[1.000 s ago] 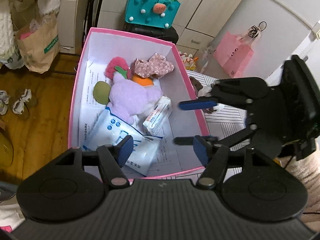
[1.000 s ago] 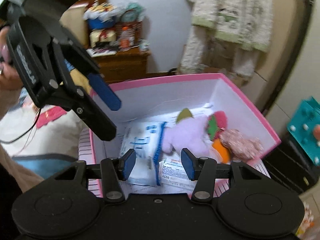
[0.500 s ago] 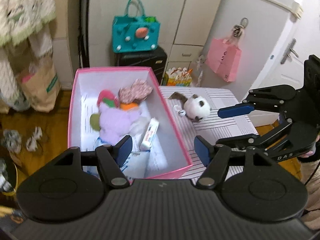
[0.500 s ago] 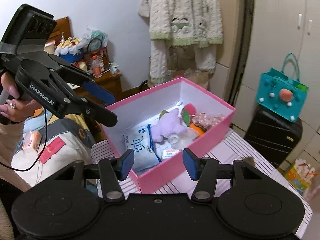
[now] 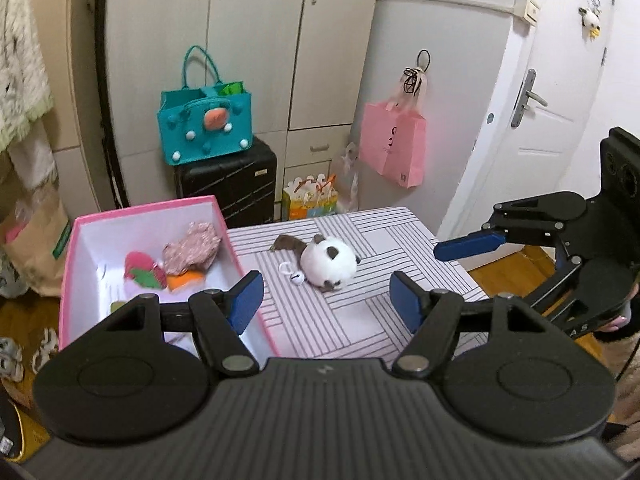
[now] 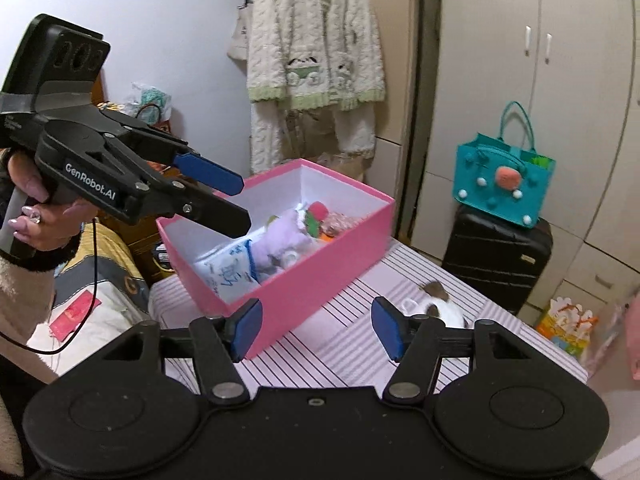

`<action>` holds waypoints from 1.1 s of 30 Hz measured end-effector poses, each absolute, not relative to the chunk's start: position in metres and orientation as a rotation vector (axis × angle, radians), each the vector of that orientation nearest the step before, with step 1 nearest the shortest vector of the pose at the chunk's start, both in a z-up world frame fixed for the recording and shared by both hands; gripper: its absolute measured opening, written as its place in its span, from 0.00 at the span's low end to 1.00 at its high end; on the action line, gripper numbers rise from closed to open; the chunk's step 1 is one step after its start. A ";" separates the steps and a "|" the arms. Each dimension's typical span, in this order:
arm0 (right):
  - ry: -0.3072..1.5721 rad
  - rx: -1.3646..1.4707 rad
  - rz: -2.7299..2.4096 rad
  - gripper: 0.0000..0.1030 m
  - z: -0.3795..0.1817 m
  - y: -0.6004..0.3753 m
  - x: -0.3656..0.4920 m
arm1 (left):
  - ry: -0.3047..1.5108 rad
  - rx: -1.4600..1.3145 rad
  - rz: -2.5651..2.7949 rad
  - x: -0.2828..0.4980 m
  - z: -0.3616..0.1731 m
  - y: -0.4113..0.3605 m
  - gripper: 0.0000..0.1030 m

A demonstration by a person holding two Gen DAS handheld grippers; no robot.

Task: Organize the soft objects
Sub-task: 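Open the right gripper and withdraw it toward the white plush, then close the right gripper on the white brown-eared plush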

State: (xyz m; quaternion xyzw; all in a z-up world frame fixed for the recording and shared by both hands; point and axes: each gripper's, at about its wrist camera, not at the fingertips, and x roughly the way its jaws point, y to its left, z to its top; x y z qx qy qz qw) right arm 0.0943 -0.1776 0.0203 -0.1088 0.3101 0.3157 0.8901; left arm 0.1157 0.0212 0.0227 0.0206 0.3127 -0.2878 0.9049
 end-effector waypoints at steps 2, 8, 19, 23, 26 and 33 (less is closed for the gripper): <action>0.645 -0.206 0.641 0.64 0.016 -0.185 0.096 | 0.636 0.054 -0.608 0.118 0.019 0.010 0.67; 0.656 -0.161 0.598 0.64 0.000 -0.209 0.110 | 0.641 0.019 -0.640 0.129 0.005 -0.012 0.67; 0.615 -0.166 0.529 0.76 -0.036 -0.233 0.142 | 0.614 0.015 -0.530 0.162 -0.018 -0.052 0.70; 0.595 -0.180 0.539 0.76 -0.053 -0.236 0.152 | 0.630 0.010 -0.492 0.171 -0.030 -0.061 0.73; 0.580 -0.198 0.552 0.76 -0.069 -0.233 0.160 | 0.636 -0.001 -0.484 0.177 -0.041 -0.072 0.75; 0.495 -0.339 0.521 0.76 -0.118 -0.217 0.172 | 0.684 -0.022 -0.453 0.194 -0.077 -0.102 0.79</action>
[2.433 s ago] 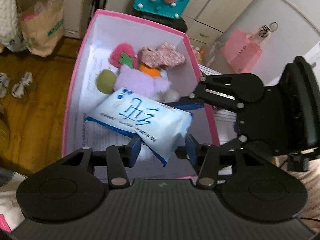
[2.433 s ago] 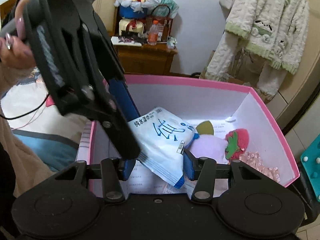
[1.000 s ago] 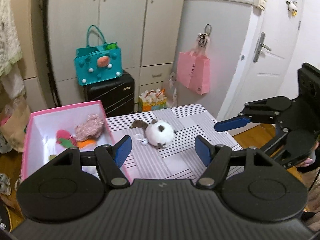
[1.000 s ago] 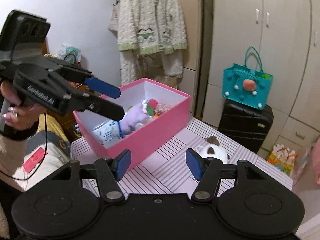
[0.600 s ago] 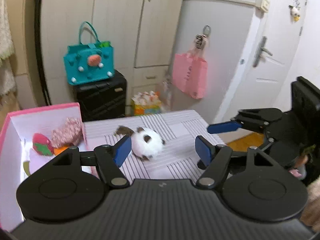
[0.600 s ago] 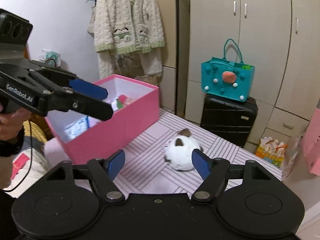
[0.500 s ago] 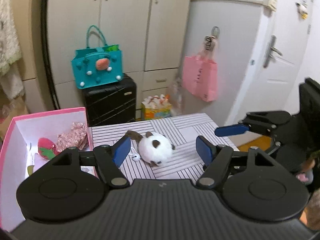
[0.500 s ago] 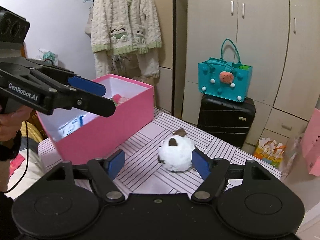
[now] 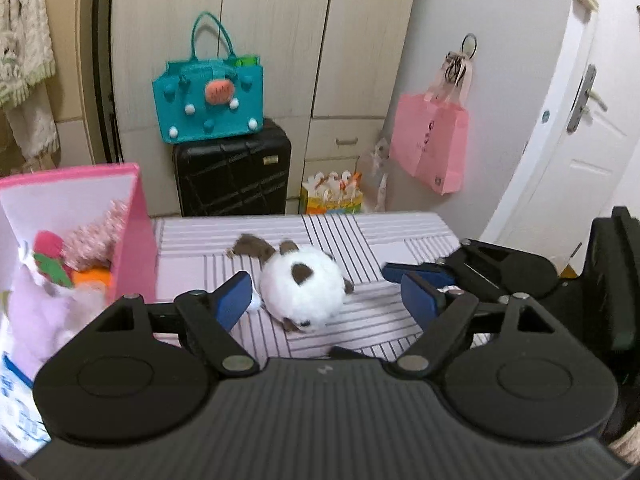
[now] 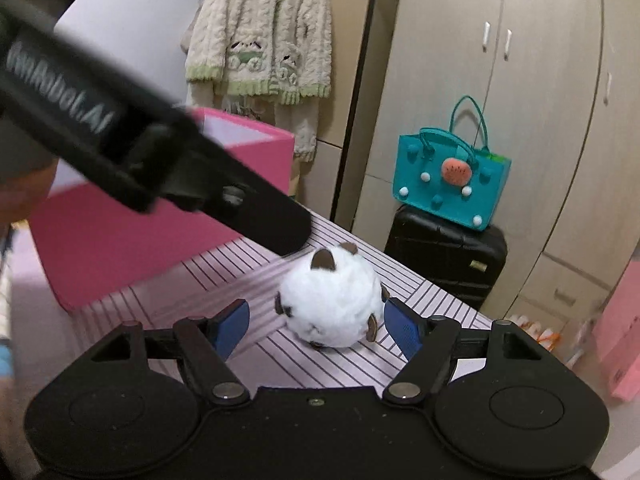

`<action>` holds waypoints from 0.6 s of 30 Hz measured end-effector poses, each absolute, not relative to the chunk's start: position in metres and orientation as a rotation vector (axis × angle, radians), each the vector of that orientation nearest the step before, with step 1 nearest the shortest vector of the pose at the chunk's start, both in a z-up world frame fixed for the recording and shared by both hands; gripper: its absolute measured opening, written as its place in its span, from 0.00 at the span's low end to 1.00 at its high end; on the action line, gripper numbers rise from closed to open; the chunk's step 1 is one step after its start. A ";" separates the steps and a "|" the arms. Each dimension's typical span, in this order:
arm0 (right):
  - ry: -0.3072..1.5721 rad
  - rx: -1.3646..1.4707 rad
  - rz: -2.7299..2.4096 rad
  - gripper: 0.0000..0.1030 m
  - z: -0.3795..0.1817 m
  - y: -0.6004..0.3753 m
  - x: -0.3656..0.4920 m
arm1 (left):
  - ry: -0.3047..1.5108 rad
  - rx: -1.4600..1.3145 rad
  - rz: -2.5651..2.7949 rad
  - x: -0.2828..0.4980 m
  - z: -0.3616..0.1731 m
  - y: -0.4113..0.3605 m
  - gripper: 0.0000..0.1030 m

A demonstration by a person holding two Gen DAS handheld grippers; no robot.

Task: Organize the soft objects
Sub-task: 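Close the right gripper on the white brown-eared plush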

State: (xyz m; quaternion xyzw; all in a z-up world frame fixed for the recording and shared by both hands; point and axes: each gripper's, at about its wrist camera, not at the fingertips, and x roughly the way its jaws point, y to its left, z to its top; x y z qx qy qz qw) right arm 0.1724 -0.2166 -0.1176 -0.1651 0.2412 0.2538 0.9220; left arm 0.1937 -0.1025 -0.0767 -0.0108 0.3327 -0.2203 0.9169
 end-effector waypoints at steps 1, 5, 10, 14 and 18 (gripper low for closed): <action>0.491 -0.350 0.521 0.76 -0.121 -0.215 0.174 | 0.703 -0.027 -0.461 0.197 -0.081 -0.104 0.79; 0.518 -0.363 0.522 0.76 -0.134 -0.214 0.187 | 0.757 -0.116 -0.469 0.212 -0.099 -0.102 0.77; 0.572 -0.273 0.522 0.76 -0.141 -0.223 0.210 | 0.730 -0.132 -0.385 0.224 -0.116 -0.103 0.76; 0.639 -0.200 0.567 0.76 -0.147 -0.228 0.229 | 0.703 -0.177 -0.344 0.232 -0.126 -0.103 0.69; 0.680 -0.109 0.583 0.76 -0.155 -0.226 0.243 | 0.693 -0.215 -0.366 0.243 -0.134 -0.103 0.52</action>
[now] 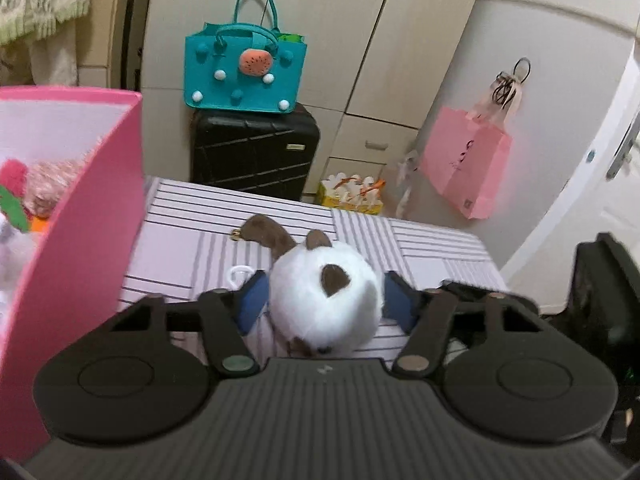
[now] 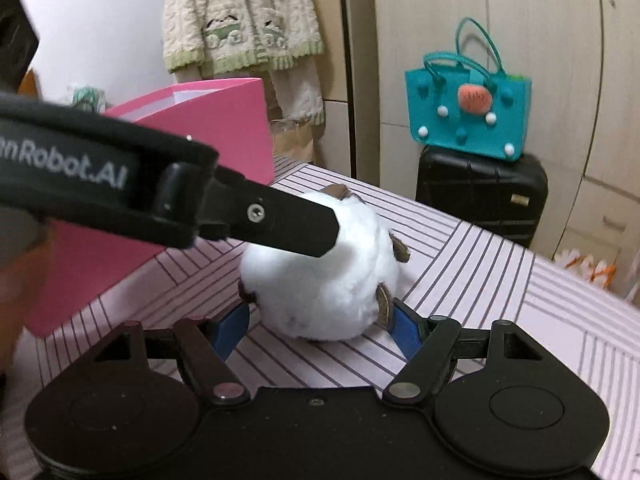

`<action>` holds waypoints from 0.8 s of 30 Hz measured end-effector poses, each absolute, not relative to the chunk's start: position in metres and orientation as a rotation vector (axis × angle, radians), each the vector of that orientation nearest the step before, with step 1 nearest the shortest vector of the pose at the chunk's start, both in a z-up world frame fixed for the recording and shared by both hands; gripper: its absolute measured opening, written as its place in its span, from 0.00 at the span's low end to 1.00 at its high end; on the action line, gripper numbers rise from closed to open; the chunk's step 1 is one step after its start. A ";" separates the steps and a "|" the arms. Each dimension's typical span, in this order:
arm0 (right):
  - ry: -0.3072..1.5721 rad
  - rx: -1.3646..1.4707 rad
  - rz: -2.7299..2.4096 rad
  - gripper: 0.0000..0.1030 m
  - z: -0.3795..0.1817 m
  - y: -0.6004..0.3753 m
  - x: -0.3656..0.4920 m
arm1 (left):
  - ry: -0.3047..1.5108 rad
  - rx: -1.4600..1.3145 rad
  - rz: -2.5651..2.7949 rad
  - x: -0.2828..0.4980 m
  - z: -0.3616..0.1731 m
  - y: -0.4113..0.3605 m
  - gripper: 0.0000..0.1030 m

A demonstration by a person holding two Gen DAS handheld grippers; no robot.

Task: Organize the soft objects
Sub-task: 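Close the right gripper on the white brown-eared plush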

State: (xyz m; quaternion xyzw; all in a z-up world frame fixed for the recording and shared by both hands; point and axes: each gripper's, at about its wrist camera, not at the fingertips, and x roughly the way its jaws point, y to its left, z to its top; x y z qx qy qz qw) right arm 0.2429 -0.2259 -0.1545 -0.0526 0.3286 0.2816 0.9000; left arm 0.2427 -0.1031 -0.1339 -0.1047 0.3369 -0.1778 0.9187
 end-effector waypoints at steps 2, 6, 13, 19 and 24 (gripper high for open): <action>0.683 -0.111 0.587 0.69 -0.157 -0.223 0.243 | 0.701 -0.210 -0.358 0.246 -0.139 -0.106 0.48; 0.666 -0.157 0.551 0.58 -0.158 -0.218 0.236 | 0.685 -0.185 -0.356 0.244 -0.145 -0.110 0.47; 0.663 -0.139 0.493 0.57 -0.151 -0.215 0.218 | 0.677 -0.159 -0.393 0.233 -0.142 -0.110 0.46; 0.644 -0.112 0.436 0.57 -0.137 -0.210 0.195 | 0.633 -0.120 -0.417 0.211 -0.129 -0.111 0.46; 0.646 -0.032 0.456 0.57 -0.125 -0.212 0.175 | 0.614 -0.028 -0.427 0.188 -0.112 -0.113 0.46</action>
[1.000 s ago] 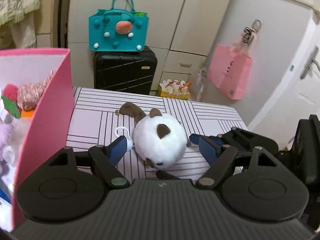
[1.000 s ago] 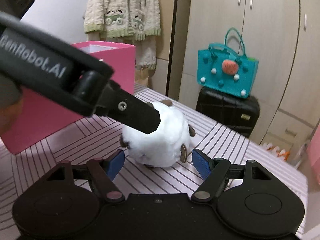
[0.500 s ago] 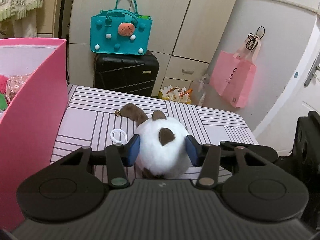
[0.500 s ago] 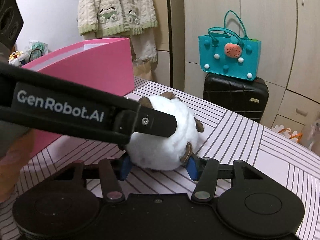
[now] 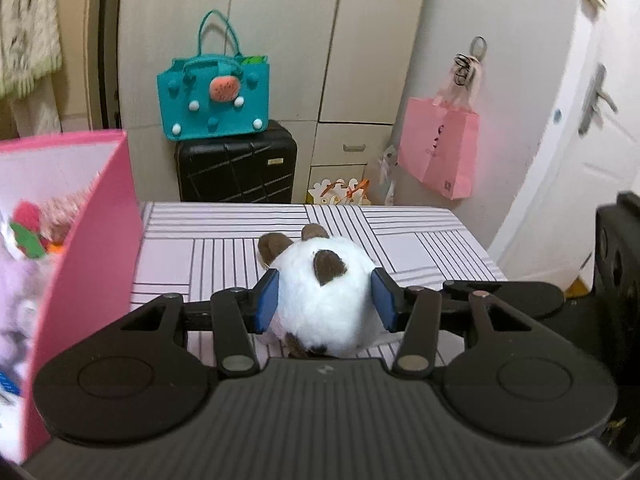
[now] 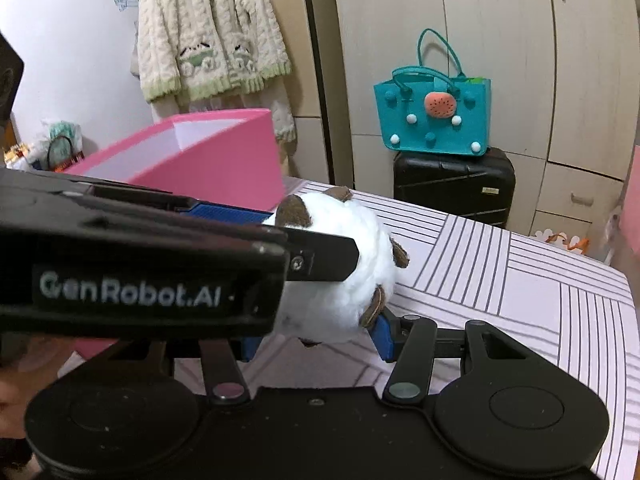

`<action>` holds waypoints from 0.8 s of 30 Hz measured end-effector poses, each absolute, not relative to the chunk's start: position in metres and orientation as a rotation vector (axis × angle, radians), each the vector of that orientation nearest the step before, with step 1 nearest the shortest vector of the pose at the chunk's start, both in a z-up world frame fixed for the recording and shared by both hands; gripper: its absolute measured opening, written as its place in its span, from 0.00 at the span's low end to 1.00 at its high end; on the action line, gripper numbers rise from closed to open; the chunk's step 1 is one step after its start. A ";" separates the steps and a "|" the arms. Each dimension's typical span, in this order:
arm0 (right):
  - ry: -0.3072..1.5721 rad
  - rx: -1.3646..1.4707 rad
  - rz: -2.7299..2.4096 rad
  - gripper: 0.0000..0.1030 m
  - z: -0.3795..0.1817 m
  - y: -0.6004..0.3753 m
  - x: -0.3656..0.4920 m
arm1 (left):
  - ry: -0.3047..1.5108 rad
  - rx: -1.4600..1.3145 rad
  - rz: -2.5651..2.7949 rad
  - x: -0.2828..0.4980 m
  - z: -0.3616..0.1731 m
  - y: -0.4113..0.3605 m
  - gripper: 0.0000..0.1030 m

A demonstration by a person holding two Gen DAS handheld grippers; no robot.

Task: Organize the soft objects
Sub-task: 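Close the right gripper on the white brown-eared plush, then carry the white plush with the right gripper over the box and lower it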

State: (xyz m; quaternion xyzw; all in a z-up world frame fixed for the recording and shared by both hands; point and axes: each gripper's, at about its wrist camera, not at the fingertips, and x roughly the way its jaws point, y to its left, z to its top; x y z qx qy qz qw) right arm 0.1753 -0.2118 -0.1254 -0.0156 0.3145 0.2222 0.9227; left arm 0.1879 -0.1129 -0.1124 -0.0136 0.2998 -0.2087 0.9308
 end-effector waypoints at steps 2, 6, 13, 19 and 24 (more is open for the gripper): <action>0.633 -0.036 0.450 0.57 -0.120 -0.208 0.164 | 0.603 -0.013 -0.434 0.177 -0.106 -0.111 0.46; 0.621 -0.025 0.437 0.57 -0.109 -0.202 0.143 | 0.586 -0.006 -0.460 0.158 -0.094 -0.103 0.46; 0.608 -0.078 0.416 0.57 -0.085 -0.183 0.111 | 0.581 -0.026 -0.514 0.129 -0.073 -0.083 0.47; 0.570 -0.136 0.436 0.57 -0.053 -0.160 0.089 | 0.552 -0.053 -0.562 0.106 -0.045 -0.051 0.47; 0.610 -0.122 0.509 0.57 -0.019 -0.128 0.098 | 0.529 -0.071 -0.553 0.098 -0.022 -0.014 0.48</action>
